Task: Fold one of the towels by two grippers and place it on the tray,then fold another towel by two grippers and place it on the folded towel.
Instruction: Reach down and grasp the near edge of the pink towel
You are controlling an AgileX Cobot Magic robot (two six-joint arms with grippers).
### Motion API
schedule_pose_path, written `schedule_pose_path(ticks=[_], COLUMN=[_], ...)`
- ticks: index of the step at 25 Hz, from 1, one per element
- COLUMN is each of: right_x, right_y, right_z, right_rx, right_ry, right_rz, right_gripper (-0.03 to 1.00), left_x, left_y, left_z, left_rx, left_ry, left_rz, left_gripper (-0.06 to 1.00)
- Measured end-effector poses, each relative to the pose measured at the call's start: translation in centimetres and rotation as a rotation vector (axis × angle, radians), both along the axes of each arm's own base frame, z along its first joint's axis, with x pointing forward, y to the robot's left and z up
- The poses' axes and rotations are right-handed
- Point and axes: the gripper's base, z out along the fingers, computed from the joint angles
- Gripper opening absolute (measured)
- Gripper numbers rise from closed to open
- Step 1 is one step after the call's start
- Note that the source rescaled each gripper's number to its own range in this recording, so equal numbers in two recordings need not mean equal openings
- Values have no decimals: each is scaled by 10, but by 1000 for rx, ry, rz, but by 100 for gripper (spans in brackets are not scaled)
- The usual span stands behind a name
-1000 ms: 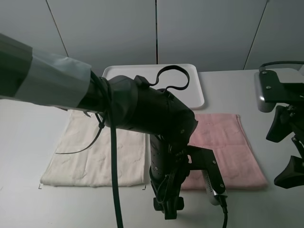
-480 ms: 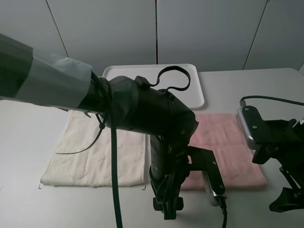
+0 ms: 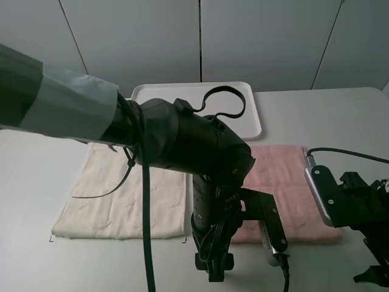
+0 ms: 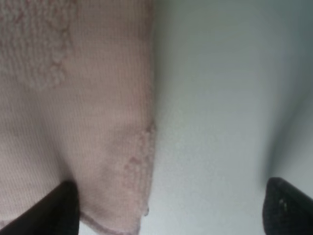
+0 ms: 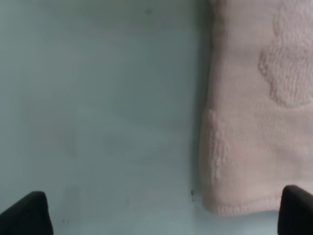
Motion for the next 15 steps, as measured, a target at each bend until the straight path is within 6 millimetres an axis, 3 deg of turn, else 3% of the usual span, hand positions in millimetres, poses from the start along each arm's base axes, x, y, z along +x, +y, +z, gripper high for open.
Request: schedule_pose_path(ticks=[15], right_x=[5], right_y=[-1], right_z=[-24], right_rx=[-42], right_ry=[65], right_rz=[-3], right_gripper=[100], left_x=[0], left_y=[0], left_z=[0], left_rx=[2], left_ry=[-4], left_rz=[-4], left_gripper=[97])
